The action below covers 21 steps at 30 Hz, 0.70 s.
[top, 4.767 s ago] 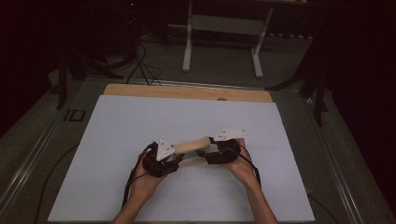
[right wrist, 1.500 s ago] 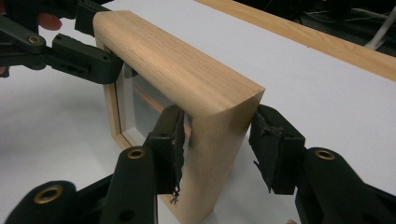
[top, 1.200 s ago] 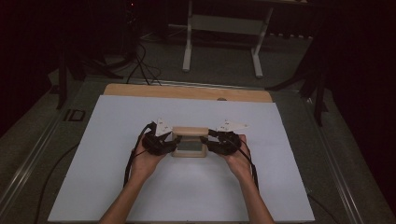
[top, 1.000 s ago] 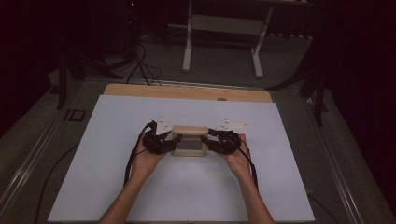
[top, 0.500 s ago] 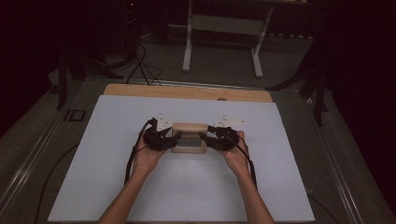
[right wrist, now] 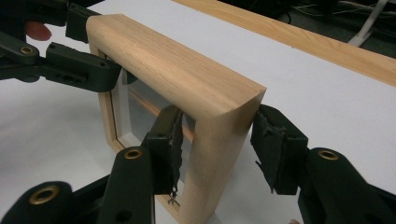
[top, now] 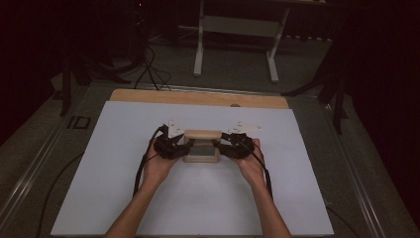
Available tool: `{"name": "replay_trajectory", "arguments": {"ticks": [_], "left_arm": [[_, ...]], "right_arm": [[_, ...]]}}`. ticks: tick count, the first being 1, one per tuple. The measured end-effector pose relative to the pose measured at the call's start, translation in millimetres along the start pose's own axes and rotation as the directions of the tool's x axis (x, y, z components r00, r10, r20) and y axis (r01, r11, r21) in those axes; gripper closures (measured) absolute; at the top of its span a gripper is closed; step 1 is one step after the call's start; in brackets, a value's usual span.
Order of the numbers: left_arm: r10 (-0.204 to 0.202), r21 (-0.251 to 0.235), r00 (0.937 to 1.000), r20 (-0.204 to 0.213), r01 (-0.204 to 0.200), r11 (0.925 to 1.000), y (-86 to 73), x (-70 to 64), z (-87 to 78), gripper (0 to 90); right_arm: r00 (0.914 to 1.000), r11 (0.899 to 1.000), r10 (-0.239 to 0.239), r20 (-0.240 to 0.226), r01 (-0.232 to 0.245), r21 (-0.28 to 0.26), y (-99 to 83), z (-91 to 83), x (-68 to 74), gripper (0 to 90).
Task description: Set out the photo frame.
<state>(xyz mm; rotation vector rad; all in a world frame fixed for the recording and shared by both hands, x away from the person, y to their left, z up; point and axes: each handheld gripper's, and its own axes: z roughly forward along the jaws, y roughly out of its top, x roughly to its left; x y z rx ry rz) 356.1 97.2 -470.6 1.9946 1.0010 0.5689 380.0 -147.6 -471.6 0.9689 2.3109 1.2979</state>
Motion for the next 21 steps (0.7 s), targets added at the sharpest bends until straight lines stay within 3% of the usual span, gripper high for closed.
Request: {"name": "replay_trajectory", "arguments": {"ticks": [21], "left_arm": [[-0.038, 0.025, 0.9992, 0.014, 0.037, 0.999, -0.7, 6.2, 9.8, 45.4]], "right_arm": [[0.999, 0.999, 0.038, 0.022, -0.038, 0.014, -1.8, 7.9, -1.6, 45.7]]}}
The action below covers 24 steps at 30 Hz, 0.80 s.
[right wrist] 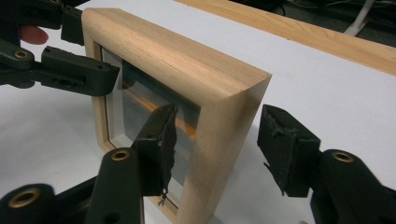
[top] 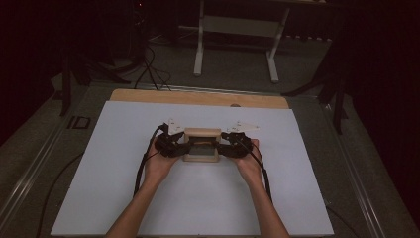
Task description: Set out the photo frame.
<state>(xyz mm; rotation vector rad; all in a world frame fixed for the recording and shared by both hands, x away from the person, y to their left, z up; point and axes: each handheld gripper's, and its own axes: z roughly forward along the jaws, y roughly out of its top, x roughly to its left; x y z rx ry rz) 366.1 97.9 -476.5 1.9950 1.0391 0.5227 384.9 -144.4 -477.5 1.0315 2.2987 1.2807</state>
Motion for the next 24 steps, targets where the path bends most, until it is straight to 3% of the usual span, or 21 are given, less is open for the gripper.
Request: {"name": "replay_trajectory", "arguments": {"ticks": [10, 24], "left_arm": [[-0.006, 0.015, 1.0, 0.002, 0.006, 0.9999, -1.8, 0.7, -3.8, 42.0], [-0.004, -0.011, 1.0, 0.0, 0.004, 0.9999, -11.7, 6.3, -33.2, 44.3]], "right_arm": [[1.0, 1.0, 0.001, -0.008, -0.001, 0.001, -0.3, -3.4, 0.7, 39.5], [0.9984, 0.998, -0.052, -0.022, 0.053, 0.028, -0.2, -18.7, 12.2, 38.1]]}}
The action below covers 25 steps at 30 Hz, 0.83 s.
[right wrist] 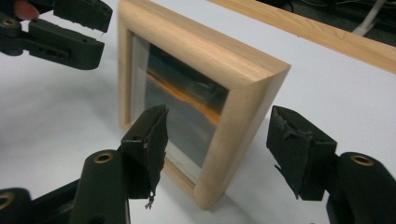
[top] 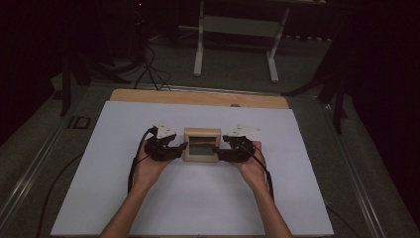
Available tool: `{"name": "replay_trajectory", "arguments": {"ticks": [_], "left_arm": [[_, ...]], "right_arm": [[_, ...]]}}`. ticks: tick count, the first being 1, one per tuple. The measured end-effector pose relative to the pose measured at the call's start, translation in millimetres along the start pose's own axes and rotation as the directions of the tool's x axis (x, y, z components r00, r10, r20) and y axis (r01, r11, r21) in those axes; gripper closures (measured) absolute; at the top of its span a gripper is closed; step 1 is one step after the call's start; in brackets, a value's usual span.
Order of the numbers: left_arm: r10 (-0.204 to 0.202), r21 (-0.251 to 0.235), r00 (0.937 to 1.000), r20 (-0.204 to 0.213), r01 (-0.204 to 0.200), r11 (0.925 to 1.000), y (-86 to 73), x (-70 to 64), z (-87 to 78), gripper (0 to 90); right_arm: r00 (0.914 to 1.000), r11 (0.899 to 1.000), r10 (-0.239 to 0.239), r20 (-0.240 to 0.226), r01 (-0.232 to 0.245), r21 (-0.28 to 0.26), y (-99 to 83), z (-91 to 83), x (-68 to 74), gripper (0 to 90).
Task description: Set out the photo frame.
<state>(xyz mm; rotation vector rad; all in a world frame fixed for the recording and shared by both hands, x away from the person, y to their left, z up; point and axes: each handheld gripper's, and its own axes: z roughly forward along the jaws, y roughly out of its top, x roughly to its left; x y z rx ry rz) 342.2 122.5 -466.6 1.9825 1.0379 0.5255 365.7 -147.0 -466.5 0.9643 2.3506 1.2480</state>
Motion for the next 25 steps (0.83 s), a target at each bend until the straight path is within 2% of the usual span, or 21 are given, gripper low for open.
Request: {"name": "replay_trajectory", "arguments": {"ticks": [7, 16, 18, 25], "left_arm": [[0.015, 0.011, 0.9998, 0.012, -0.015, 0.9998, -9.3, -2.9, -12.7, 44.2], [0.039, 0.008, 0.998, 0.049, -0.04, 0.9992, -23.3, -8.3, -33.0, 44.3], [0.049, 0.017, 0.9976, 0.048, -0.05, 0.9986, -28.2, -7.7, -36.8, 44.3], [0.046, 0.038, 0.9983, 0.037, -0.048, 0.9982, -45.9, -2.0, -45.4, 44.3]], "right_arm": [[0.9996, 0.999, -0.029, -0.005, 0.03, 0.016, -9.3, -12.4, 2.9, 37.3], [0.9984, 0.997, -0.056, -0.002, 0.056, 0.046, -26.8, -32.9, 2.6, 37.2], [0.9979, 0.997, -0.064, -0.002, 0.064, 0.052, -32.0, -37.0, 2.7, 37.2], [0.9976, 0.994, -0.069, -0.01, 0.07, 0.09, -52.7, -48.1, 0.7, 37.2]]}}
